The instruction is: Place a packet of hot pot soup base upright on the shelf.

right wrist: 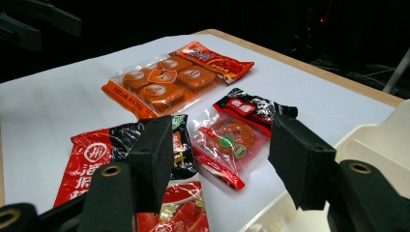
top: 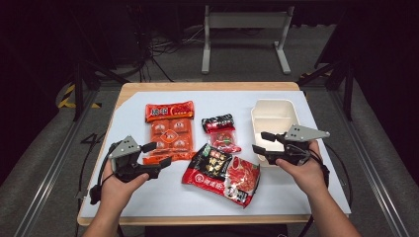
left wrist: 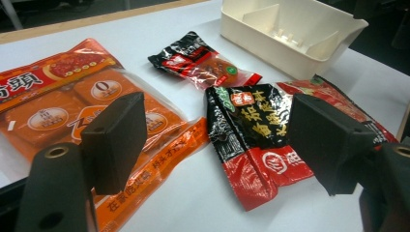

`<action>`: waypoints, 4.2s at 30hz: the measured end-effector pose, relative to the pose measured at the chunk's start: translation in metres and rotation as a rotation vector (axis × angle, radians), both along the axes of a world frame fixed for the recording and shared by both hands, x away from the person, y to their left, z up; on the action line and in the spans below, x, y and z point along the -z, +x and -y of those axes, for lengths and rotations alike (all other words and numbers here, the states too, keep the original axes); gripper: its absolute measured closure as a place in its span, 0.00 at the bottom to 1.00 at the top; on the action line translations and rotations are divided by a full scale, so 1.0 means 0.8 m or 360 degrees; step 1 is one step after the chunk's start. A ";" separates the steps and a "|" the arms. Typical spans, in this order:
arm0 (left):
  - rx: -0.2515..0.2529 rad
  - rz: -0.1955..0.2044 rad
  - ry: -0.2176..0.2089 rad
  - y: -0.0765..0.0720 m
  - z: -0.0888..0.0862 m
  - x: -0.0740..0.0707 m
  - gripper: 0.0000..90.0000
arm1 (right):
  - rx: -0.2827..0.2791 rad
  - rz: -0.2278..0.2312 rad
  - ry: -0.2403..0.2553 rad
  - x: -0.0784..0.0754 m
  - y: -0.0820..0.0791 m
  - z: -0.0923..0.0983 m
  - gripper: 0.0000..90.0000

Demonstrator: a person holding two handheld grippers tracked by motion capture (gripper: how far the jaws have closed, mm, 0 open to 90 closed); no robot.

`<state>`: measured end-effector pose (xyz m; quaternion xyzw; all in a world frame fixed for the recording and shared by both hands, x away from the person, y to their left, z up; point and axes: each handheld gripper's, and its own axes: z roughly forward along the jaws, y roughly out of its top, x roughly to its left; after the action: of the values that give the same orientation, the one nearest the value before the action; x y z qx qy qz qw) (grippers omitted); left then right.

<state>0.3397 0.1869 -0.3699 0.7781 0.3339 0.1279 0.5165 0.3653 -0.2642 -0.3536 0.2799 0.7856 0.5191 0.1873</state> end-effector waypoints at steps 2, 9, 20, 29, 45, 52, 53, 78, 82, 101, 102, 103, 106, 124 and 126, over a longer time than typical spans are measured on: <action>0.0020 -0.0001 -0.0004 -0.002 0.004 -0.002 0.26 | 0.0000 0.0003 0.0002 0.000 0.000 0.000 0.47; 0.0085 -0.0004 0.0004 -0.008 0.016 -0.005 0.26 | 0.0004 0.0005 0.0006 -0.001 0.000 0.001 0.46; 0.0166 -0.0039 0.0026 -0.011 0.036 -0.001 0.25 | 0.0006 0.0011 0.0004 -0.002 -0.002 -0.001 0.45; 0.0329 -0.0045 0.0189 -0.007 0.063 0.024 0.18 | 0.0007 0.0007 0.0019 -0.003 -0.002 -0.001 0.45; 0.0254 -0.0305 0.0148 0.007 0.084 0.075 0.35 | 0.0004 0.0010 0.0001 -0.002 -0.003 -0.006 0.43; 0.0180 -0.0410 0.0095 0.014 0.086 0.089 0.43 | 0.0004 0.0017 -0.0020 0.000 -0.004 -0.008 0.43; 0.0173 -0.0416 0.0105 0.014 0.087 0.090 0.43 | 0.0004 0.0017 -0.0020 0.000 -0.005 -0.009 0.42; 0.0119 -0.0522 0.0104 0.015 0.111 0.109 0.79 | -0.0015 0.0007 -0.0048 0.005 -0.005 -0.019 0.40; 0.0094 -0.0471 0.0160 0.011 0.114 0.103 0.86 | -0.0015 0.0009 -0.0049 0.005 -0.005 -0.019 0.40; 0.0009 -0.0298 -0.0015 0.002 0.105 0.056 0.97 | -0.0048 0.0033 -0.0007 -0.011 -0.015 -0.020 0.44; 0.0008 -0.0267 -0.0028 0.000 0.104 0.049 0.97 | -0.0054 0.0041 -0.0004 -0.013 -0.016 -0.021 0.44; 0.0006 -0.0250 -0.0041 -0.001 0.104 0.044 0.97 | -0.0059 0.0050 0.0008 -0.017 -0.019 -0.021 0.45; 0.0016 -0.0174 -0.0033 -0.004 0.102 0.030 0.98 | -0.0064 0.0059 0.0021 -0.021 -0.022 -0.020 0.46; 0.0086 0.0281 0.0136 -0.038 0.103 -0.045 0.98 | -0.0139 0.0098 0.0024 -0.040 -0.035 -0.034 0.50; 0.0088 0.0307 0.0130 -0.039 0.103 -0.052 0.98 | -0.0141 0.0100 0.0024 -0.042 -0.035 -0.036 0.50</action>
<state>0.3086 0.1045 -0.3284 0.7915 0.2555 0.2015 0.5173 0.3374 -0.2352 -0.3202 0.2299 0.7870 0.5413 0.1866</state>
